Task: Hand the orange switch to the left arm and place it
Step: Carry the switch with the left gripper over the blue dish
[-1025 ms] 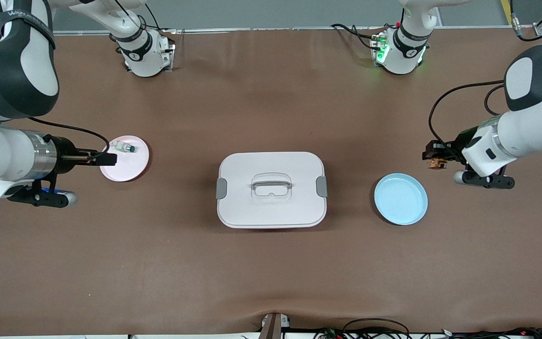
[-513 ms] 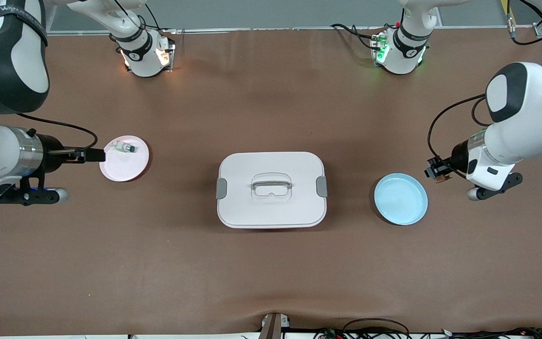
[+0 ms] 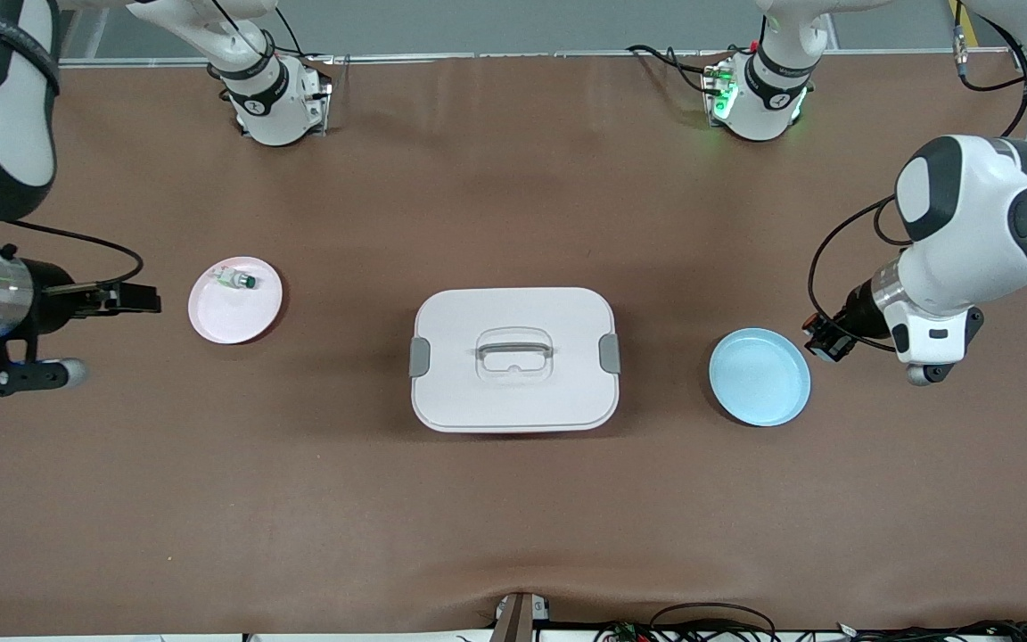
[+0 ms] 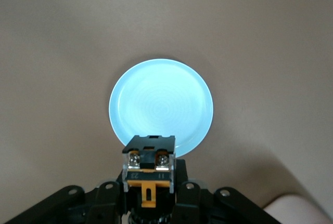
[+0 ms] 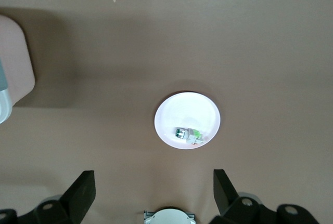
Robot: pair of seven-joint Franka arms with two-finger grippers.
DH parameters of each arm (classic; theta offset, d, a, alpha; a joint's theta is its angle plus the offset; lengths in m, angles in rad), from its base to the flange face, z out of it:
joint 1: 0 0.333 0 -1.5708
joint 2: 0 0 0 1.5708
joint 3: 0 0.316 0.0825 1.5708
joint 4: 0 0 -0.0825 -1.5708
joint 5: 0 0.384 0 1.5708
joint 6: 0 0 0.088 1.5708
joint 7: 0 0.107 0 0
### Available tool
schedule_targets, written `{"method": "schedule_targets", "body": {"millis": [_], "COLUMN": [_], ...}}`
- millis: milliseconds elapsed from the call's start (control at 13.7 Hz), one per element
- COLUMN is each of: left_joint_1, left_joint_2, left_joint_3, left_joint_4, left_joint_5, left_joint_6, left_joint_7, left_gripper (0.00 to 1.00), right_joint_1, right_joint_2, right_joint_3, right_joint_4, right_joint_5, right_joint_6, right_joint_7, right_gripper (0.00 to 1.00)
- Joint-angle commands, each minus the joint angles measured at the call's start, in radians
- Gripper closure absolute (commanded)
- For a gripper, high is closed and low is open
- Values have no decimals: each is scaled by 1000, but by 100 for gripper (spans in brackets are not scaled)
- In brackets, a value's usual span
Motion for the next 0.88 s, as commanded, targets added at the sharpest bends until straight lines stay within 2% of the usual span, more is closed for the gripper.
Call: {"method": "schedule_targets", "body": {"millis": [0,293,513,806], "left_joint_1": [-6,-6,-7,-4], "left_joint_2": [17,51,100,170], "left_joint_3": [-5,-10,-7,-8], "left_joint_4": [-33,-65,-64,-64], "left_joint_5": [60,80,92,178], "left_joint_6": [77,157,201,235], "left_joint_7": [-162,-404,-551,-710], "left_gripper": [100,100,100,100], "right_joint_1": [-47,-78,-107,-118], "right_joint_2": [-17,-20,-92,-111], "right_joint_3": [13,13,18,25], "right_joint_4": [-9,-9,-15,-17], "right_joint_5": [-13,-14,-13,-11], "right_joint_6": [7,15,15,25], "right_joint_7": [-18,-18,-18,-17], "right_gripper": [0,0,0,0]}}
